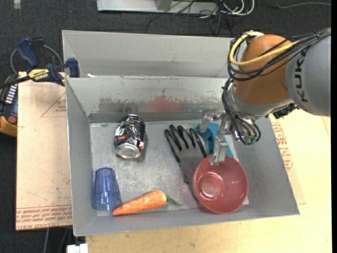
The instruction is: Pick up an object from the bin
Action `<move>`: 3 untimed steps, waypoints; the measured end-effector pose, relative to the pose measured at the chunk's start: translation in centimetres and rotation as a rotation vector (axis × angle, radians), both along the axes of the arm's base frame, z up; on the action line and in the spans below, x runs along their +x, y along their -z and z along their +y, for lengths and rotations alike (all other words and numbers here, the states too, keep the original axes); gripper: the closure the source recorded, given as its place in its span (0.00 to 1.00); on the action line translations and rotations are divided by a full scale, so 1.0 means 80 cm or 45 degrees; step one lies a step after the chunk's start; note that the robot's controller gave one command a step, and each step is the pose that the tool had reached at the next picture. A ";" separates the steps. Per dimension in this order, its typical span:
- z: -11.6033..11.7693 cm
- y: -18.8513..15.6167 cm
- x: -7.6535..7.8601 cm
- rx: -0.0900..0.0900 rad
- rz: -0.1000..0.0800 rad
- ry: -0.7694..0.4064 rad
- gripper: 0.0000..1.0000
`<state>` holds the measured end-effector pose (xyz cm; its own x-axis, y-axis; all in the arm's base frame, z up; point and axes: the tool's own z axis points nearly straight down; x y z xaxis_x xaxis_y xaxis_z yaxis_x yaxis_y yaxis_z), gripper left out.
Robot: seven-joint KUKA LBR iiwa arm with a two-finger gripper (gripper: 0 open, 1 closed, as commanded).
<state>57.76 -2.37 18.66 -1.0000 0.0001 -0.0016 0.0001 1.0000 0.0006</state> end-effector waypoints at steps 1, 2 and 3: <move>-0.003 0.108 -0.026 0.002 0.002 -0.805 0.00; 0.016 0.089 -0.088 0.002 0.000 -0.794 0.00; 0.013 0.108 -0.055 0.003 -0.003 -1.316 0.00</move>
Offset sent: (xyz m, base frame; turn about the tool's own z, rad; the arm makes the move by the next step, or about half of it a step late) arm -0.0703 0.0123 -0.0704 -0.6247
